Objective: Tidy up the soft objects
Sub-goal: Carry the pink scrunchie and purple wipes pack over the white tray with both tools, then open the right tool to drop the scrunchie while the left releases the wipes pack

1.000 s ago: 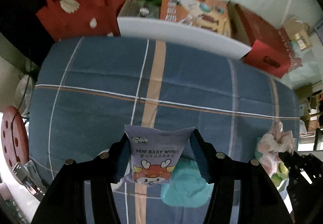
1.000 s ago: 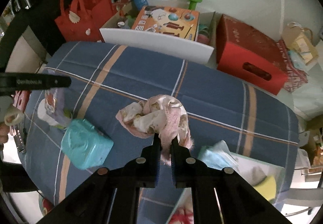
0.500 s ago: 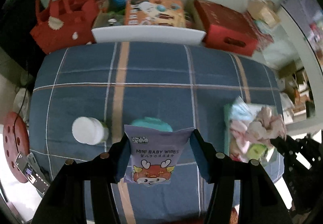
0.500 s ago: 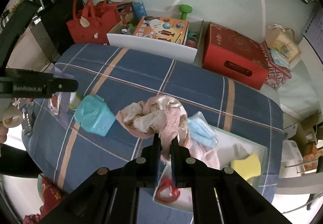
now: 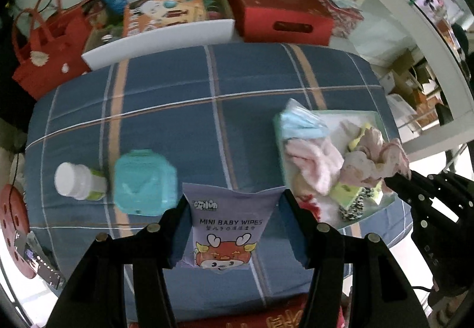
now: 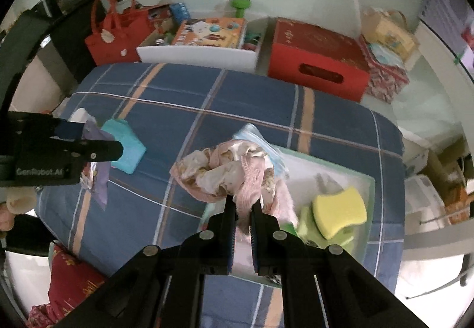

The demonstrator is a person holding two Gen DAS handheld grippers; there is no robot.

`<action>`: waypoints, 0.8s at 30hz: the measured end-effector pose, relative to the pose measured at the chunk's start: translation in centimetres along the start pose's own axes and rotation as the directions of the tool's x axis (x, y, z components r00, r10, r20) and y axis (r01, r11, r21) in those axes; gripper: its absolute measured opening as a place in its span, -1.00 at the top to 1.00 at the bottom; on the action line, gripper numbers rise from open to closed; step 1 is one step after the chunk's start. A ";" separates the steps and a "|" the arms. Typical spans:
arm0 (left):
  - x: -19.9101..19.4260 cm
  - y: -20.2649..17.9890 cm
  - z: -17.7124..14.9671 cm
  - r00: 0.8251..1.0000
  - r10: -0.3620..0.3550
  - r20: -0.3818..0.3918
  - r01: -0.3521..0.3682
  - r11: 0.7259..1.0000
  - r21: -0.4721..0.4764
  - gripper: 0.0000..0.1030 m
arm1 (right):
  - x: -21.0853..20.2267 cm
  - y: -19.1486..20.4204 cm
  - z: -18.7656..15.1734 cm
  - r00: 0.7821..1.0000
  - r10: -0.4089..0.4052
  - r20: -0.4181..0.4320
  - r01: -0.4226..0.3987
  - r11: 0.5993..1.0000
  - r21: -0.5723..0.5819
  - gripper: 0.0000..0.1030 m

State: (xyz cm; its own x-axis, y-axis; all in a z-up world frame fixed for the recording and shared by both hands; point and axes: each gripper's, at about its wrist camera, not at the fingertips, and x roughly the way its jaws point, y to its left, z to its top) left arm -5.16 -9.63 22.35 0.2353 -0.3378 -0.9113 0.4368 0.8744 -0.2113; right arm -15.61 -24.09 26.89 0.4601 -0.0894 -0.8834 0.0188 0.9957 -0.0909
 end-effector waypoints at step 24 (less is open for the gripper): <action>8.1 -12.2 1.5 0.991 -0.124 -0.057 0.128 0.990 0.064 -0.14 | 5.4 -12.4 -6.1 0.991 -0.040 -0.125 0.065 0.977 0.203 0.82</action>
State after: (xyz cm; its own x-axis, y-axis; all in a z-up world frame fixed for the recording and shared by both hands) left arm -7.26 -23.57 18.07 0.1297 -0.4233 -0.8967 0.5177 0.8002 -0.3029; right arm -18.79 -37.12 20.45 0.3447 -0.1316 -0.9295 0.2290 0.9720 -0.0528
